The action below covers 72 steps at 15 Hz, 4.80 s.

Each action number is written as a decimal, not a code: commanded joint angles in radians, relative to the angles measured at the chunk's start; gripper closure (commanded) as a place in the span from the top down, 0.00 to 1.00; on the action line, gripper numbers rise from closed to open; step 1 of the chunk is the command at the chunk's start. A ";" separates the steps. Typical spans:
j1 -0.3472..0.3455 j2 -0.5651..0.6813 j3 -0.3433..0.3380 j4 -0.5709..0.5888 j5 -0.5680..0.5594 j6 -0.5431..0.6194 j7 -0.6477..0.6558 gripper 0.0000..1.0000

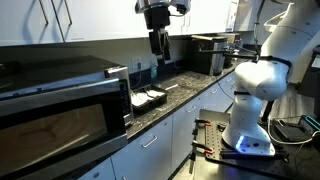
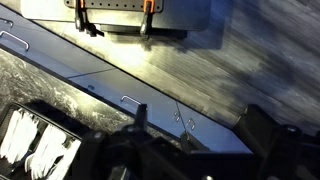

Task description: Pick a fork from the rack and put it on the counter

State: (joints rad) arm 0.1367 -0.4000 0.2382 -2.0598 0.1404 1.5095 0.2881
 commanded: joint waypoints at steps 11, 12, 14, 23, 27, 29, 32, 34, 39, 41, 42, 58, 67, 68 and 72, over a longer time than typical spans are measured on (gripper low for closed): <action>-0.079 -0.023 -0.050 -0.049 -0.006 0.013 0.161 1.00; -0.088 -0.031 -0.061 -0.060 -0.004 0.011 0.162 1.00; -0.109 -0.035 -0.079 -0.076 -0.007 0.012 0.175 1.00; -0.148 -0.014 -0.132 -0.113 -0.005 0.003 0.147 1.00; -0.169 -0.016 -0.148 -0.128 -0.011 0.033 0.160 1.00; -0.195 -0.011 -0.166 -0.141 -0.020 0.075 0.170 1.00; -0.237 -0.014 -0.200 -0.169 -0.054 0.132 0.170 1.00; -0.262 -0.005 -0.222 -0.177 -0.068 0.155 0.182 1.00; -0.314 0.028 -0.270 -0.198 -0.131 0.221 0.169 1.00; -0.319 0.029 -0.279 -0.196 -0.145 0.208 0.166 1.00; -0.307 0.019 -0.267 -0.187 -0.138 0.181 0.176 1.00; -0.384 0.239 -0.404 -0.186 -0.173 0.458 0.148 1.00; -0.381 0.420 -0.453 -0.149 -0.134 0.568 0.167 1.00; -0.379 0.436 -0.454 -0.139 -0.130 0.573 0.166 1.00; -0.364 0.469 -0.450 -0.092 -0.135 0.527 0.201 1.00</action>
State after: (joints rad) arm -0.2464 0.0490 -0.2090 -2.2010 -0.0027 2.0828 0.4444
